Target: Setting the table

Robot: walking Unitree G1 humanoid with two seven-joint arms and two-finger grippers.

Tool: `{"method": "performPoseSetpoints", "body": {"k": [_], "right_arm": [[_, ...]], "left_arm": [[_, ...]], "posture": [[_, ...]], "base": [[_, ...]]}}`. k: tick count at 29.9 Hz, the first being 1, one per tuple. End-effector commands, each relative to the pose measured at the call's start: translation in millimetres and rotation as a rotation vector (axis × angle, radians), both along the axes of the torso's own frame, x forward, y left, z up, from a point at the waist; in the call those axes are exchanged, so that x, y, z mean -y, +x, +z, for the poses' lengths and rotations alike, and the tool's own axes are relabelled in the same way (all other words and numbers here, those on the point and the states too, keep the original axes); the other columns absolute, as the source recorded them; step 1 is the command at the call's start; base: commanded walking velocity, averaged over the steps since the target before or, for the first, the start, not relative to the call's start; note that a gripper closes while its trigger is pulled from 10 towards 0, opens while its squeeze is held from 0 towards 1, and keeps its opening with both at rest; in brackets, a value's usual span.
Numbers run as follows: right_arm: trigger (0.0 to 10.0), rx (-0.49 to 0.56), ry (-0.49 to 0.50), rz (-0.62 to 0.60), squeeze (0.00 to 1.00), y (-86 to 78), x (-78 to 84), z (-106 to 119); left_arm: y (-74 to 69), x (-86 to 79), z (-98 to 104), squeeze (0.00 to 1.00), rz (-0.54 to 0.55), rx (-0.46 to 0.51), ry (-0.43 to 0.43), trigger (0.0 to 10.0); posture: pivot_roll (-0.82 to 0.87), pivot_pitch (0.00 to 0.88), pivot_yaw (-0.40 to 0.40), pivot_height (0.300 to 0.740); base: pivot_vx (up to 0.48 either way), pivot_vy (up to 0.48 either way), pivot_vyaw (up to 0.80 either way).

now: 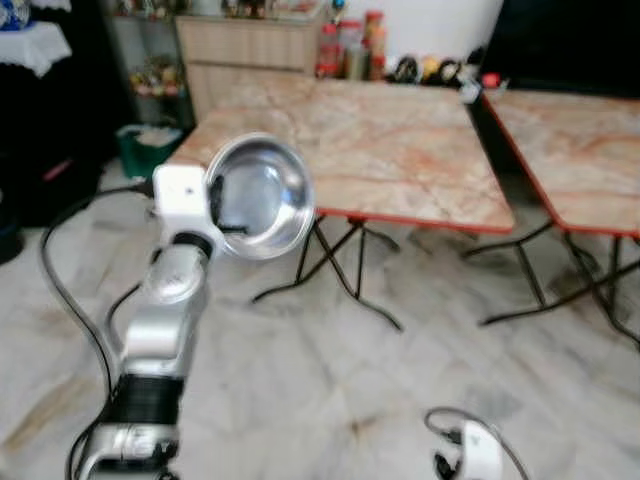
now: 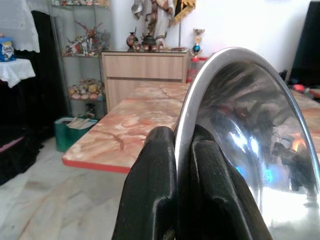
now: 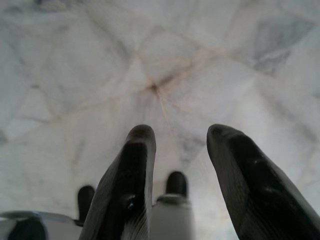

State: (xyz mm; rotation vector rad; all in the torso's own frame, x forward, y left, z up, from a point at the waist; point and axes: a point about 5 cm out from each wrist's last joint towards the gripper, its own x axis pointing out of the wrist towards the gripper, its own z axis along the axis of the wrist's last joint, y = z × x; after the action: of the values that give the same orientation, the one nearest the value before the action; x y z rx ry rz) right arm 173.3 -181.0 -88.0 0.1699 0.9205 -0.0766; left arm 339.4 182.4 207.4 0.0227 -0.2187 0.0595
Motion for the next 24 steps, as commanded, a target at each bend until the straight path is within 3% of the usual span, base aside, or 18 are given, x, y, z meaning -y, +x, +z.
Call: {"method": "performPoseSetpoints", "body": {"k": [1,22,24], "right_arm": [[10.0,-0.011,-0.031,-0.013,0.0,-3.5,13.2,0.0],[10.0,-0.009,-0.031,-0.023,0.0,-4.8,13.3,-0.4],[10.0,-0.01,-0.031,-0.023,0.0,-5.1,13.4,-0.6]], "left_arm": [[0.9,16.8,7.2,0.0,-0.054,0.026,0.001,10.0],[1.6,17.4,3.2,0.0,-0.06,0.014,0.0,10.0],[1.7,17.1,-0.9,0.0,-0.065,0.006,-0.045,10.0]], "posture": [[0.12,0.0,-0.038,0.74],[0.11,0.0,-0.03,0.74],[0.11,0.0,-0.029,0.74]], "base": [[0.296,0.0,0.0],[0.314,0.0,0.0],[0.328,0.0,0.0]]}}
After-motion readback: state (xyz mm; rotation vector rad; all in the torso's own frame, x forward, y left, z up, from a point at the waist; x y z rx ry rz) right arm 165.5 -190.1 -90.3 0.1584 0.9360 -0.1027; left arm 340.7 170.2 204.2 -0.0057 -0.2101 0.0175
